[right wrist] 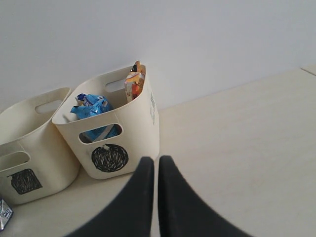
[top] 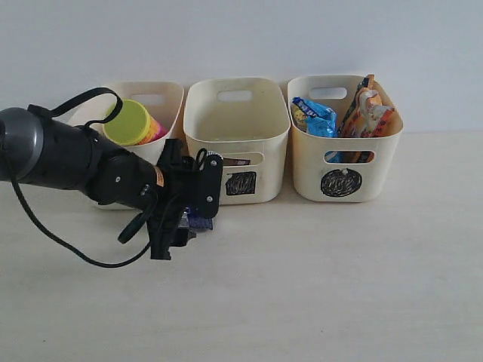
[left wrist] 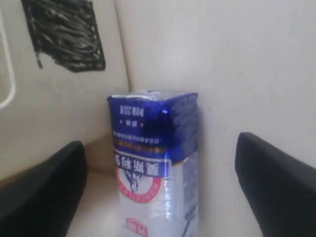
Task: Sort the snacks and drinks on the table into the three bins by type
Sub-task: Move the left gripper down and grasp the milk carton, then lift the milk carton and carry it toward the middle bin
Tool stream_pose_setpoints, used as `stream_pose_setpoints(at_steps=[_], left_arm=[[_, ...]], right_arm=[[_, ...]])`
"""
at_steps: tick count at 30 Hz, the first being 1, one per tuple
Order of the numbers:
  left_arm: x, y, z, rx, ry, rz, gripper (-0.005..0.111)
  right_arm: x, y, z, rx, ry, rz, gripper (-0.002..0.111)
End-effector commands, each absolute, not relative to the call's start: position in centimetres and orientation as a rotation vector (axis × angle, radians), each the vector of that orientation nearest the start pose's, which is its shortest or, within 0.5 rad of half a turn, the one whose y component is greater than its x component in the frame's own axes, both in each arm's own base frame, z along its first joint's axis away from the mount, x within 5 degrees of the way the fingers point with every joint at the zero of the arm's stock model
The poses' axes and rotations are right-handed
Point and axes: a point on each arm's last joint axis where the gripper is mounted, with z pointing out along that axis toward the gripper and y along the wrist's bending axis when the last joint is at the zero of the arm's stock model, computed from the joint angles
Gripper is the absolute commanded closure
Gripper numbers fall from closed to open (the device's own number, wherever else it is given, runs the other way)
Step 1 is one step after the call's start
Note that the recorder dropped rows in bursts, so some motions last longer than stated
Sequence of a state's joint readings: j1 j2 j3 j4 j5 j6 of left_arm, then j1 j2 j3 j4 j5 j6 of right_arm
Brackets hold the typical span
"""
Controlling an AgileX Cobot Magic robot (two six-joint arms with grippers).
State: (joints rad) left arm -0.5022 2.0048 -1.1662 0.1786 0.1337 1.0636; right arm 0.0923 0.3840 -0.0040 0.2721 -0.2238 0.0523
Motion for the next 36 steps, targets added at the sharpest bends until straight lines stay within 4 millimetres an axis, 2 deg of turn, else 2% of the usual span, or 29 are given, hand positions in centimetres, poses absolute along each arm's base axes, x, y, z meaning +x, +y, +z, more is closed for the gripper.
stream_pose_setpoints(at_steps=[1,11,18,20,21,23,25,26,29,31,33,36], left_arm=[[37.0,-18.5,13.0,1.884,1.672,0.352,0.032],[38.9,-19.1,11.5,1.879,1.680,0.354,0.032],[39.2,-19.3,10.0,1.903,1.701,0.343,0.033],[39.1,-19.2,9.8,1.919,1.718,0.338,0.045],[39.0,-19.1,9.7,1.926,1.726,0.336,0.060],[38.8,-19.0,9.8,1.941,1.743,0.333,0.080],[38.7,-18.8,10.3,1.954,1.759,0.332,0.098],[38.5,-18.8,10.9,1.962,1.767,0.333,0.102],[38.1,-18.5,12.7,1.952,1.786,0.335,0.102],[37.7,-18.5,14.6,1.893,1.834,0.294,0.102],[36.8,-18.5,16.0,1.819,1.941,0.187,0.102],[35.3,-18.4,17.3,1.817,2.056,0.065,0.102]], right_arm=[[8.9,0.3,20.5,0.227,1.637,0.257,0.108],[8.9,0.3,20.5,0.227,1.637,0.257,0.108],[8.9,0.3,20.5,0.227,1.637,0.257,0.108],[8.9,0.3,20.5,0.227,1.637,0.257,0.108],[8.9,0.3,20.5,0.227,1.637,0.257,0.108],[8.9,0.3,20.5,0.227,1.637,0.257,0.108],[8.9,0.3,20.5,0.227,1.637,0.257,0.108],[8.9,0.3,20.5,0.227,1.637,0.257,0.108],[8.9,0.3,20.5,0.227,1.637,0.257,0.108],[8.9,0.3,20.5,0.227,1.637,0.257,0.108],[8.9,0.3,20.5,0.231,1.636,0.260,0.108],[8.9,0.3,20.5,0.233,1.636,0.261,0.108]])
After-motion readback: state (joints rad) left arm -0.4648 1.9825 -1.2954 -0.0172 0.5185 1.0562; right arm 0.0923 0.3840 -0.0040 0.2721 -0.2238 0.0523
